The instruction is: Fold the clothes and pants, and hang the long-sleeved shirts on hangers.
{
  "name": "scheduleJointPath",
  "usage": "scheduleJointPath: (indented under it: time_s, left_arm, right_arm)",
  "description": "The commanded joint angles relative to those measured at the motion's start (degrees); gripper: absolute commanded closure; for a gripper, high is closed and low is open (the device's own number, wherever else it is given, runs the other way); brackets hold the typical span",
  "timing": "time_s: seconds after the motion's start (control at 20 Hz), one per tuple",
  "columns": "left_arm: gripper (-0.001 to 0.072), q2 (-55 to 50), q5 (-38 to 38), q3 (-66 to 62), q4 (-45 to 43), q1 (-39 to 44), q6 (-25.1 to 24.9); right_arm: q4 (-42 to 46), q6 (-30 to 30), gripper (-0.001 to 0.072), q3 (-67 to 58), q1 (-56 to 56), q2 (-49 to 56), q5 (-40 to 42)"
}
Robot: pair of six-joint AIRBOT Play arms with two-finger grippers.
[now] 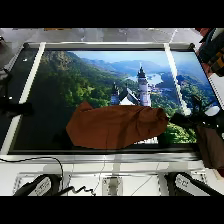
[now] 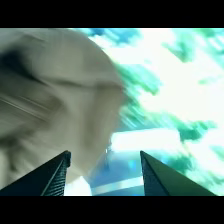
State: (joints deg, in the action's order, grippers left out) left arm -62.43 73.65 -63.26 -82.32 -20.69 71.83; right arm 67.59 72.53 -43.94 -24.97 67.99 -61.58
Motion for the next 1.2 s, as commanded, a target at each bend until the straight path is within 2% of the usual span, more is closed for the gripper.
scheduleJointPath:
  time_s: [0.0,0.1,0.25,0.3,0.45,0.6,0.65,0.7,0.75,0.8,0.9,1.05,1.1,1.15]
  left_arm:
    - [0.0277,0.04,0.37,9.22,5.46,-2.49,-4.44]
    - [0.0277,0.02,0.31,13.27,8.02,-2.49,-6.58]
    - [0.0277,-0.09,-2.25,16.79,9.62,-2.51,-6.93]
    - [0.0277,-0.15,-3.17,17.64,11.19,-2.51,-6.91]
    - [0.0277,-0.15,-4.07,19.8,16.94,-2.34,-9.09]
    - [0.0276,-0.15,-4.04,20.74,17.68,-2.49,-10.56]
    - [0.0276,-0.13,-4.04,20.74,17.73,-2.8,-10.62]
    - [0.0276,-0.13,-3.98,20.74,17.68,-3.06,-10.62]
    - [0.0276,-0.13,-3.87,20.74,17.68,-3.3,-10.67]
    - [0.0276,-0.15,-3.78,20.76,17.66,-3.3,-11.17]
    - [0.0277,-0.63,-3.5,20.81,17.73,-3.28,-12.41]
    - [0.0271,-3.8,-1.62,20.9,21.33,-3.23,-14.47]
    - [0.025,-5.35,-1.79,21.2,24.0,-3.21,-15.26]
    - [0.0153,-7.02,-1.86,21.62,26.93,-3.21,-17.4]
  right_arm:
    - [-3.41,-3.08,0.0233,4.66,-6.58,0.04,-5.27]
    - [-11.28,-5.97,0.0233,9.33,-6.23,0.07,-4.94]
    - [-18.56,-7.76,0.0241,14.64,-5.99,0.07,0.44]
    - [-20.31,-7.74,0.0262,15.69,-5.99,0.07,2.47]
    - [-22.27,-7.5,0.0262,17.22,-5.99,0.11,5.09]
    - [-25.07,-7.65,0.0265,17.46,-5.99,1.9,5.73]
    - [-26.08,-7.74,0.0329,17.46,-5.99,2.91,5.68]
    - [-26.84,-7.82,0.0426,17.46,-5.92,3.8,5.92]
    - [-27.19,-8.74,0.0485,17.44,-5.92,4.04,6.34]
    - [-27.56,-10.91,0.0579,17.38,-5.92,4.02,6.6]
    - [-28.55,-13.53,0.0695,17.4,-5.92,4.02,6.36]
    - [-28.55,-13.6,0.0701,17.4,-5.92,4.02,6.45]
    - [-28.55,-13.6,0.0701,17.4,-5.92,4.02,6.4]
    - [-28.55,-13.6,0.0701,17.4,-5.92,4.02,6.29]
